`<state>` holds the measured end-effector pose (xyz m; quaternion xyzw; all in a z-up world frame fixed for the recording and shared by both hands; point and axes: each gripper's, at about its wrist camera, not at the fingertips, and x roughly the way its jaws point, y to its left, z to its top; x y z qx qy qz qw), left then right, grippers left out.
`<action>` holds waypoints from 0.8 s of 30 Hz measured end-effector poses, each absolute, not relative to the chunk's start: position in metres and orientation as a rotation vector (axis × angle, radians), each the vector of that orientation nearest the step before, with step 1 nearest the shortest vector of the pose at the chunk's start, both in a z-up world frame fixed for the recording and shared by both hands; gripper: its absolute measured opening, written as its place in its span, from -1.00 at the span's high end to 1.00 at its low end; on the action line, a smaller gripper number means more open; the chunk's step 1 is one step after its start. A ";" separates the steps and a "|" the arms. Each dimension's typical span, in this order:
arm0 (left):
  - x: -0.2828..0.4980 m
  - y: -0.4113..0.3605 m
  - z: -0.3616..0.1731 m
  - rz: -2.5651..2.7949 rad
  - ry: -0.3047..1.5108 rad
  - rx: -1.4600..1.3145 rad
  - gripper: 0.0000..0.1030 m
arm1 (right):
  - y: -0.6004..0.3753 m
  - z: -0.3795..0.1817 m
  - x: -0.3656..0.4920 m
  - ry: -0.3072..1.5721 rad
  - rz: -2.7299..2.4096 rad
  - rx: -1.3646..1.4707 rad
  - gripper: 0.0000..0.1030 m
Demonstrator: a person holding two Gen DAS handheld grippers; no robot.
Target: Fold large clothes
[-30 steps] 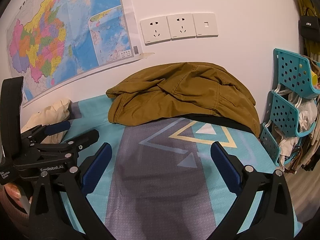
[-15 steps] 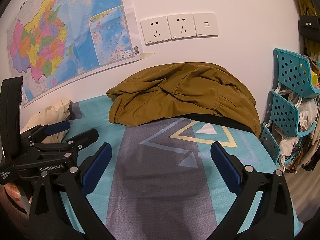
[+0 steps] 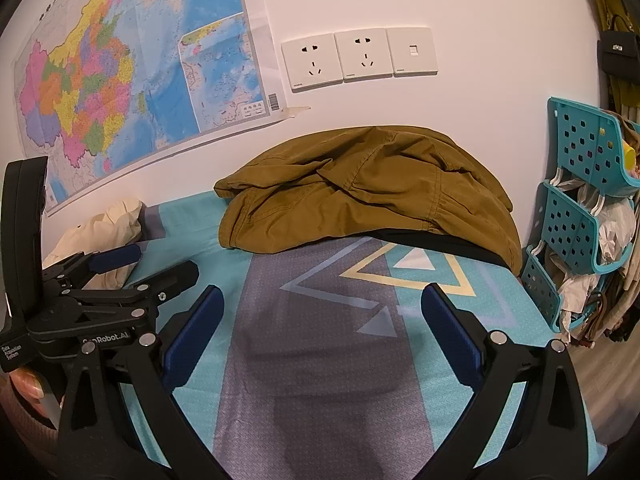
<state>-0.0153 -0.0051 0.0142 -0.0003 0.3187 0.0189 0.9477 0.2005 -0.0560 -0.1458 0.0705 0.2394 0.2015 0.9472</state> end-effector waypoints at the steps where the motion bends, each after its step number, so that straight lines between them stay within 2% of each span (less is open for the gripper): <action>1: -0.016 -0.005 0.014 0.037 0.648 -0.001 -0.87 | -0.056 -0.145 0.201 0.488 0.410 0.144 -0.89; 24: -0.016 -0.004 0.013 0.038 0.651 -0.003 -0.87 | -0.058 -0.144 0.202 0.488 0.411 0.148 -0.89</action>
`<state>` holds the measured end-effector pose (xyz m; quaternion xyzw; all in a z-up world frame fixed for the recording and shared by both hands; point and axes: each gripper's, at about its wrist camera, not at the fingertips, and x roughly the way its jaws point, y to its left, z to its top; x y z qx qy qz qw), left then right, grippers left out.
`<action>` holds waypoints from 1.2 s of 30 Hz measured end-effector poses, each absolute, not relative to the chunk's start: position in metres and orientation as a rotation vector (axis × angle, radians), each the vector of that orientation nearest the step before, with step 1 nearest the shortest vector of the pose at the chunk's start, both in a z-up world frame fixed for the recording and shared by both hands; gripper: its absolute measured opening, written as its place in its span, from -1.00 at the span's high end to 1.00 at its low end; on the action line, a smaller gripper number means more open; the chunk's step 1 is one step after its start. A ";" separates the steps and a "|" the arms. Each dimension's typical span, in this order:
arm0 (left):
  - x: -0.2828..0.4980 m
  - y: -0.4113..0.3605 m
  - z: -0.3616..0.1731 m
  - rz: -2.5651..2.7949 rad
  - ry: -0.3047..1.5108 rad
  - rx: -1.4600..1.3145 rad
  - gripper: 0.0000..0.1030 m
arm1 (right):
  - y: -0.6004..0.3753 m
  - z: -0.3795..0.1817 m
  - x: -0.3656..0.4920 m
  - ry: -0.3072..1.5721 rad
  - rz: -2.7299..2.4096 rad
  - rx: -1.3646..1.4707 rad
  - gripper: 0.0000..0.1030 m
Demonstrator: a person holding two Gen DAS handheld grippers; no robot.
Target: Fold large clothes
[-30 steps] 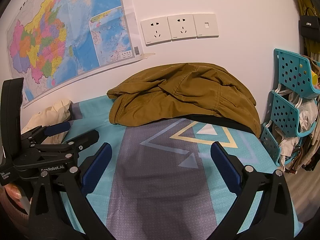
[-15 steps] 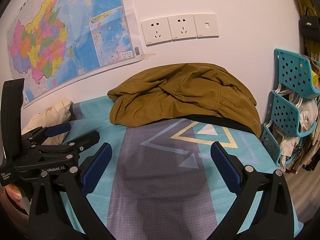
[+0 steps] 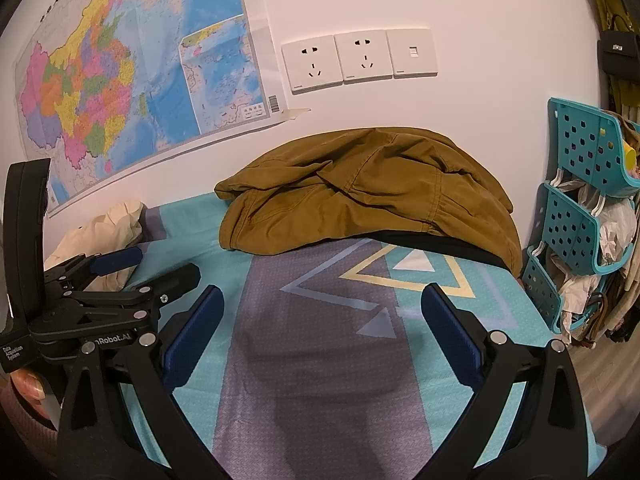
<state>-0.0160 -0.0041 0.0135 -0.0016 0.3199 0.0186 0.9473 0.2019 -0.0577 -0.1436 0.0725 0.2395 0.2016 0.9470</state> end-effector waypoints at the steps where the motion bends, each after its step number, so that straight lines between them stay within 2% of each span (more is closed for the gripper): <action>1: -0.016 -0.004 0.014 0.036 0.650 -0.003 -0.87 | -0.058 -0.144 0.202 0.489 0.412 0.148 -0.89; 19: 0.010 0.010 0.001 0.057 0.717 -0.055 -0.87 | -0.046 -0.134 0.225 0.481 0.440 0.052 -0.89; 31: 0.069 0.040 -0.024 0.111 0.794 -0.099 -0.87 | 0.016 -0.109 0.314 0.436 0.515 -0.225 -0.89; 32: 0.074 0.043 -0.026 0.125 0.794 -0.096 -0.87 | 0.024 -0.109 0.321 0.438 0.524 -0.257 -0.87; 36: 0.085 0.055 -0.033 0.150 0.806 -0.110 -0.87 | 0.061 -0.117 0.358 0.460 0.545 -0.396 -0.54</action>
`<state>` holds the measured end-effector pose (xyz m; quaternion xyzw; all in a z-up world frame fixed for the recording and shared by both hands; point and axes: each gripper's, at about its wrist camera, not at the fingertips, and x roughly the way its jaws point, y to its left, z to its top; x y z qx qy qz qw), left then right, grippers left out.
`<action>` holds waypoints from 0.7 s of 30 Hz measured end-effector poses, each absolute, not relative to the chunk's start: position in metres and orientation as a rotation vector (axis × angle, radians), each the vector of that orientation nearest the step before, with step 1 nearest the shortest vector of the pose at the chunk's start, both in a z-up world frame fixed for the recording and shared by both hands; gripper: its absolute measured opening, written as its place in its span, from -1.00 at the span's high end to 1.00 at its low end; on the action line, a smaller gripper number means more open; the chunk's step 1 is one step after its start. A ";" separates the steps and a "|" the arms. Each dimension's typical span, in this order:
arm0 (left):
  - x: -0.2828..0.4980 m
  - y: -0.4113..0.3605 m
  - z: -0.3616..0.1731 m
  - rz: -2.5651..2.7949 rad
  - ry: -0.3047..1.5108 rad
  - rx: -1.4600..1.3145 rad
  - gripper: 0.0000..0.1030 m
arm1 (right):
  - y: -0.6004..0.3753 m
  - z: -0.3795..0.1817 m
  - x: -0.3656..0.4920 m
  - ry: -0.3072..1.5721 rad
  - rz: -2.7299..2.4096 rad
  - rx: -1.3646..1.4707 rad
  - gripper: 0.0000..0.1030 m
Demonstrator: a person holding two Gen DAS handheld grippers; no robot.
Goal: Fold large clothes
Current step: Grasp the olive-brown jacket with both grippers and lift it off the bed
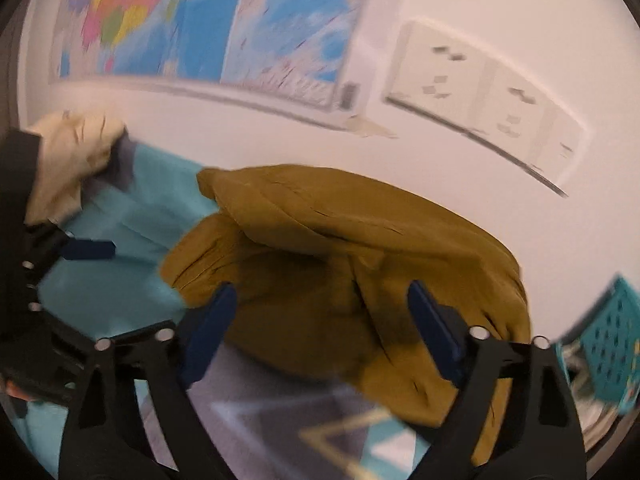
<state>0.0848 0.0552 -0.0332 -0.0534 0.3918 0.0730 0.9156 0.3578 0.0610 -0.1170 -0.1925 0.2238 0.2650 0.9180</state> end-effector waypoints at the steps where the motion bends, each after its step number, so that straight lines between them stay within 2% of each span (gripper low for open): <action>1: 0.088 0.059 -0.035 0.160 0.812 -0.110 -0.87 | 0.069 -0.120 0.367 0.478 0.563 -0.403 -0.51; 6: 0.096 0.073 -0.041 0.180 0.826 -0.128 -0.87 | 0.103 -0.131 0.392 0.461 0.552 -0.550 -0.43; 8: 0.099 0.075 -0.043 0.184 0.830 -0.132 -0.87 | 0.112 -0.135 0.403 0.463 0.526 -0.607 -0.26; 10: 0.101 0.078 -0.045 0.185 0.834 -0.129 -0.87 | 0.111 -0.132 0.408 0.471 0.508 -0.637 0.40; 11: 0.103 0.079 -0.046 0.189 0.837 -0.129 -0.87 | 0.105 -0.126 0.411 0.487 0.516 -0.633 0.84; 13: 0.105 0.083 -0.048 0.190 0.844 -0.136 -0.87 | 0.082 -0.102 0.409 0.478 0.549 -0.560 0.93; 17: 0.110 0.091 -0.048 0.192 0.846 -0.143 -0.87 | 0.028 -0.046 0.397 0.411 0.560 -0.364 0.92; 18: 0.112 0.093 -0.048 0.192 0.845 -0.143 -0.87 | 0.022 -0.041 0.394 0.395 0.554 -0.376 0.80; 19: 0.116 0.095 -0.048 0.192 0.845 -0.141 -0.87 | 0.022 -0.041 0.391 0.392 0.547 -0.420 0.59; 20: 0.116 0.095 -0.047 0.194 0.844 -0.137 -0.87 | 0.024 -0.045 0.390 0.413 0.537 -0.463 -0.01; 21: 0.118 0.096 -0.047 0.195 0.838 -0.131 -0.87 | 0.027 -0.050 0.389 0.419 0.540 -0.486 -0.30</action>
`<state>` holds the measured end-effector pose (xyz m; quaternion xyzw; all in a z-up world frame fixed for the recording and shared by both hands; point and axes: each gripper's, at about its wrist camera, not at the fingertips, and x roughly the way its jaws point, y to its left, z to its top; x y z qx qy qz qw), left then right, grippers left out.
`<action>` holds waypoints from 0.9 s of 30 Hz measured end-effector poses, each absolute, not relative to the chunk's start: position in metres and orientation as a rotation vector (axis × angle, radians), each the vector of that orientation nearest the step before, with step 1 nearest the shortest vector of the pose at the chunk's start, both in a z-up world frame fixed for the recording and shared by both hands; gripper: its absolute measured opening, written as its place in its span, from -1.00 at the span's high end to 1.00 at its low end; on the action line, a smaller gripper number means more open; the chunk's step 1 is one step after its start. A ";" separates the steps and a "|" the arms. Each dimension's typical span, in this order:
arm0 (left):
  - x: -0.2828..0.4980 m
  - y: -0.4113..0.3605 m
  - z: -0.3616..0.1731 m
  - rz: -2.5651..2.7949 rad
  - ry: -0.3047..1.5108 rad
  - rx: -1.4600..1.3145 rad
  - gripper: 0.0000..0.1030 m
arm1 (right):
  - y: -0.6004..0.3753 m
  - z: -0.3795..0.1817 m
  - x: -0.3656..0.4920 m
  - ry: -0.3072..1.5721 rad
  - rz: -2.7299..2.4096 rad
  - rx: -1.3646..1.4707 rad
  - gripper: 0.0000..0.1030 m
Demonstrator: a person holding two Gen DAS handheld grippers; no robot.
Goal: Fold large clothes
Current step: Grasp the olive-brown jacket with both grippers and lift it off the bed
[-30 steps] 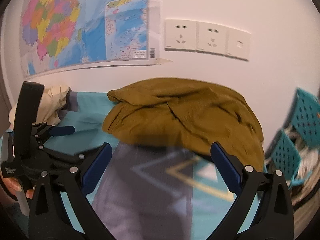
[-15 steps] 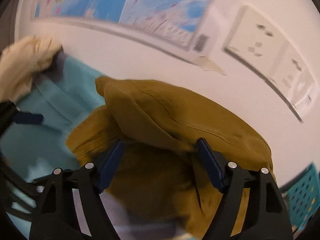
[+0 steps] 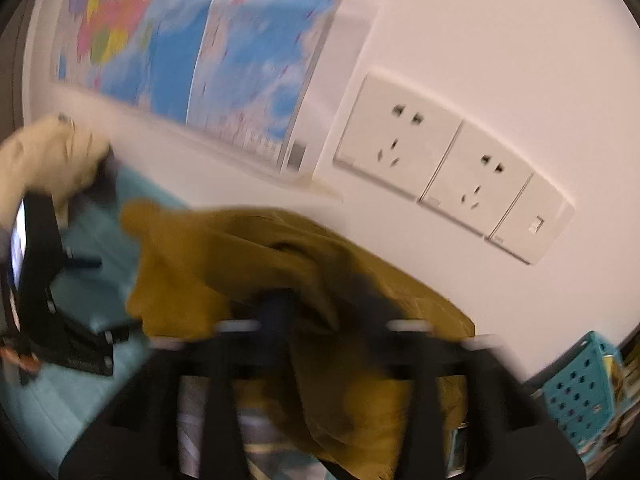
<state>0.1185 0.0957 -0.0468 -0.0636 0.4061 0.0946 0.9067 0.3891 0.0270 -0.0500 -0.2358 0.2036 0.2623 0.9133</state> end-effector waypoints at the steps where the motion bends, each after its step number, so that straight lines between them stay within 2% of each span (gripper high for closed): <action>1: 0.121 0.096 -0.046 0.193 0.833 -0.125 -0.87 | 0.033 -0.056 0.388 0.422 0.552 -0.518 -0.31; 4: 0.126 0.100 -0.048 0.186 0.833 -0.123 -0.87 | 0.064 -0.080 0.393 0.423 0.557 -0.663 -0.38; 5: 0.128 0.100 -0.048 0.184 0.834 -0.124 -0.87 | 0.072 -0.084 0.396 0.427 0.568 -0.684 -0.48; 8: 0.126 0.103 -0.052 0.178 0.828 -0.120 -0.87 | 0.096 -0.101 0.403 0.411 0.561 -0.758 -0.50; 10: 0.130 0.109 -0.055 0.170 0.829 -0.127 -0.87 | 0.103 -0.105 0.412 0.421 0.591 -0.778 -0.13; 11: 0.130 0.107 -0.055 0.169 0.829 -0.129 -0.87 | 0.113 -0.105 0.415 0.440 0.611 -0.760 0.26; 12: 0.127 0.105 -0.055 0.164 0.828 -0.130 -0.87 | 0.107 -0.095 0.420 0.469 0.627 -0.712 0.55; 13: 0.127 0.107 -0.056 0.160 0.825 -0.128 -0.87 | 0.102 -0.088 0.422 0.483 0.641 -0.685 0.66; 14: 0.125 0.107 -0.060 0.157 0.823 -0.125 -0.87 | 0.090 -0.073 0.422 0.471 0.646 -0.630 0.87; 20: 0.124 0.106 -0.064 0.048 0.775 -0.139 -0.87 | -0.008 0.022 0.417 0.376 0.636 -0.238 0.88; 23: 0.120 0.094 -0.059 -0.093 0.737 -0.168 -0.87 | -0.053 0.044 0.413 0.359 0.636 -0.104 0.88; 27: 0.120 0.063 -0.054 -0.194 0.652 -0.072 -0.87 | -0.054 0.052 0.402 0.322 0.637 -0.028 0.89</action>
